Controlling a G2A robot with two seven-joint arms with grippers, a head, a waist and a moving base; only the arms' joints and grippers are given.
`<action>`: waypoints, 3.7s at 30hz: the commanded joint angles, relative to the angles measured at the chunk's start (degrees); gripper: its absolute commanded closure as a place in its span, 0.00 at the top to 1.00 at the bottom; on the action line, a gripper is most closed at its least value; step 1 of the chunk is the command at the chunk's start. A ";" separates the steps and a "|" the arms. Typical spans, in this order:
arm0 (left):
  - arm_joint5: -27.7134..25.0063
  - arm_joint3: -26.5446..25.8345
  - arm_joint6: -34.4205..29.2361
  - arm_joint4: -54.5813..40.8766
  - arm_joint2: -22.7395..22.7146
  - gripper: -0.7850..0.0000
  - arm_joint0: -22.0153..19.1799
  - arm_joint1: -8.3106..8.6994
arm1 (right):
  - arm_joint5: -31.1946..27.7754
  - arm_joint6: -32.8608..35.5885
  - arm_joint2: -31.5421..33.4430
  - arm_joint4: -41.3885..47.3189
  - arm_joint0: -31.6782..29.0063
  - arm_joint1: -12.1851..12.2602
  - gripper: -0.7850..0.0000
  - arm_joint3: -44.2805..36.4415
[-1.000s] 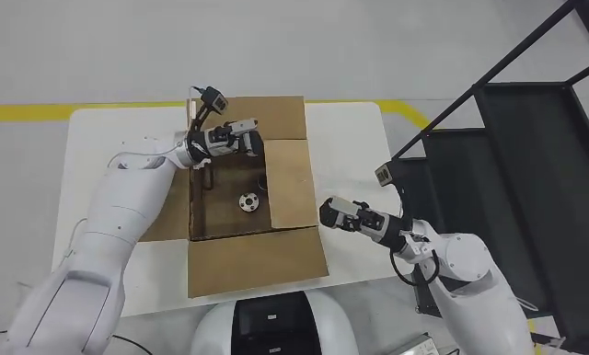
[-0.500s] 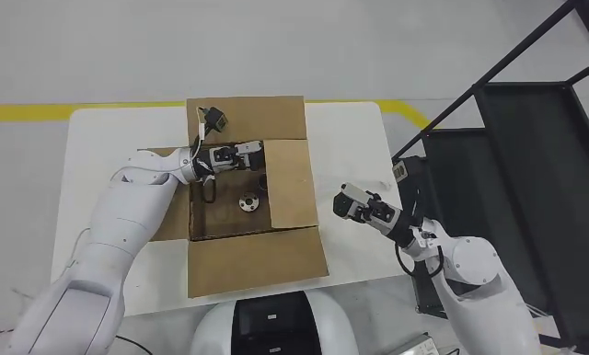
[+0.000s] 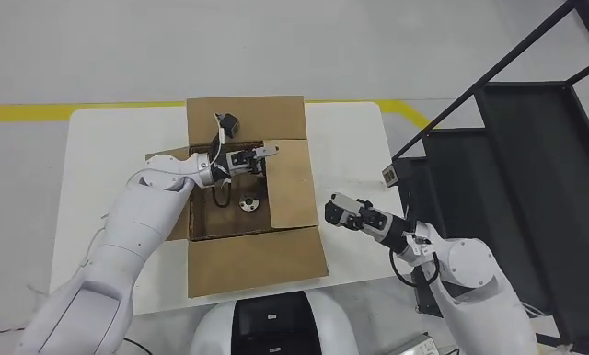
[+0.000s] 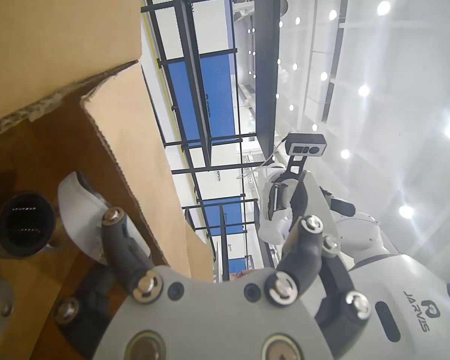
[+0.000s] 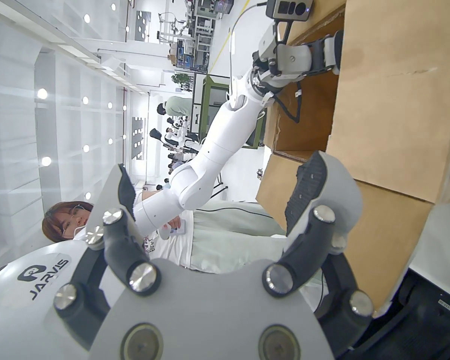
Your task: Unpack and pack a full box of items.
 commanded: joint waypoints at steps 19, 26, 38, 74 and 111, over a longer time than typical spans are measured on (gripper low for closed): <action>-1.78 1.49 -7.59 -14.19 4.05 1.00 -4.32 -5.80 | 2.04 3.64 -13.76 -5.61 6.29 0.12 1.00 6.38; -2.50 3.99 -8.05 -14.71 4.35 1.00 -5.54 -6.95 | 0.68 -6.91 -12.46 -8.80 6.58 -0.04 1.00 6.11; 1.01 -9.14 -11.57 -11.28 -8.67 1.00 2.29 0.17 | -2.03 -16.46 -2.03 -2.56 -0.91 0.28 1.00 6.48; 9.62 -46.65 15.24 -0.53 -57.09 1.00 44.94 11.25 | 4.25 -27.20 -9.86 -16.02 7.76 -1.02 1.00 15.24; 9.62 -46.65 15.24 -0.53 -57.09 1.00 44.94 11.25 | 18.01 -15.82 -40.78 -58.49 29.11 -4.35 1.00 12.19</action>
